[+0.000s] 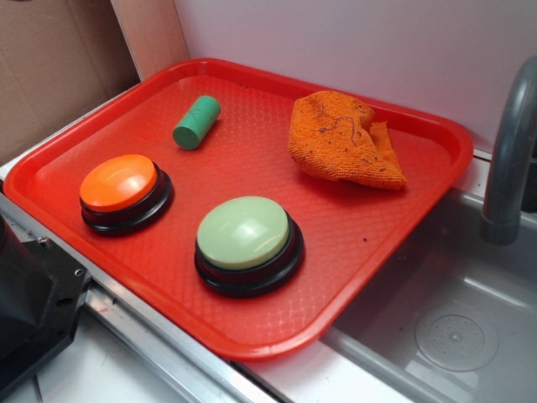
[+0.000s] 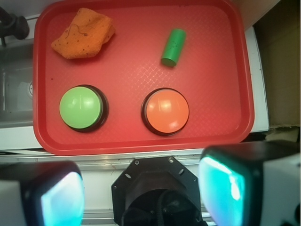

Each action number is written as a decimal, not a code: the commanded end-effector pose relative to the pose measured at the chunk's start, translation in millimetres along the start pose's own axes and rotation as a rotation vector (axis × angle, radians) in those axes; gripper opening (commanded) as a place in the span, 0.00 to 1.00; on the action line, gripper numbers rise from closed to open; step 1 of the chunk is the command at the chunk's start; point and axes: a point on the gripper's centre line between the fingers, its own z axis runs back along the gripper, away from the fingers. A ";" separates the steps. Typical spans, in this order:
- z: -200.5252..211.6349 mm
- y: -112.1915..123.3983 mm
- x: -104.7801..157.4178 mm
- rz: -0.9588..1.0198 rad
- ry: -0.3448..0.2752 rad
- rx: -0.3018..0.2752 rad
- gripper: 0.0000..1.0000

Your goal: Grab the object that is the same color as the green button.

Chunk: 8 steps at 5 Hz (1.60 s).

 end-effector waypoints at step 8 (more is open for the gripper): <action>-130.7 78.3 115.3 0.505 0.036 -0.023 1.00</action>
